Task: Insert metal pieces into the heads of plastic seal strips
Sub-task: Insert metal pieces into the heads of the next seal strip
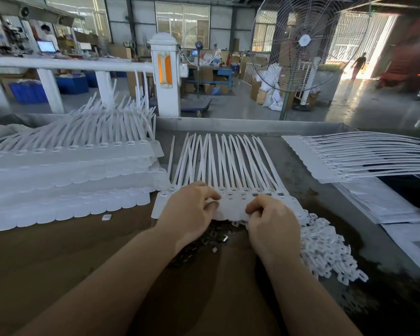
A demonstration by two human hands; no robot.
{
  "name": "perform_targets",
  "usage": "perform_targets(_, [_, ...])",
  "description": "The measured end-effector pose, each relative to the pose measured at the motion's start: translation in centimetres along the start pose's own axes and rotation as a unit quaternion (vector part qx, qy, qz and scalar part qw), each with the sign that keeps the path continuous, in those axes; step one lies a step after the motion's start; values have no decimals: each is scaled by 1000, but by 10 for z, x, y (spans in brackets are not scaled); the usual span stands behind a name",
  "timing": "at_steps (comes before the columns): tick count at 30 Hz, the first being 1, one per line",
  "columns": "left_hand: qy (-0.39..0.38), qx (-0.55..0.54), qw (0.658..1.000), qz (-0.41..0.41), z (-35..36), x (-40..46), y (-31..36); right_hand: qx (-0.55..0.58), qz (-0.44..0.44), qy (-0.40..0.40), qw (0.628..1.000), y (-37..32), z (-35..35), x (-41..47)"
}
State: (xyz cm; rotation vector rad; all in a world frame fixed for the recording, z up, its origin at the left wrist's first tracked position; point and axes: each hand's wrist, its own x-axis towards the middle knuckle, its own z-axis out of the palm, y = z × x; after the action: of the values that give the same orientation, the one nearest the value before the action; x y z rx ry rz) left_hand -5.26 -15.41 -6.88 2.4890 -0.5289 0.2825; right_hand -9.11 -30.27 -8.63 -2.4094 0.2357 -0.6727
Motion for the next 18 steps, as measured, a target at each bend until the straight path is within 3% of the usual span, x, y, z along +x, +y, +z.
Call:
perform_targets(6, [92, 87, 988, -90, -30, -25, -32, -1, 1, 3, 1000, 1, 1, 0])
perform_targets(9, [101, 104, 981, -125, -38, -33, -38, 1, -2, 6, 1000, 0, 1, 0])
perform_targets(14, [30, 70, 993, -85, -31, -32, -23, 2, -2, 8, 1000, 0, 0, -1])
perform_targets(18, [53, 135, 987, -72, -23, -23, -9, 3, -1, 17, 1000, -1, 0, -1])
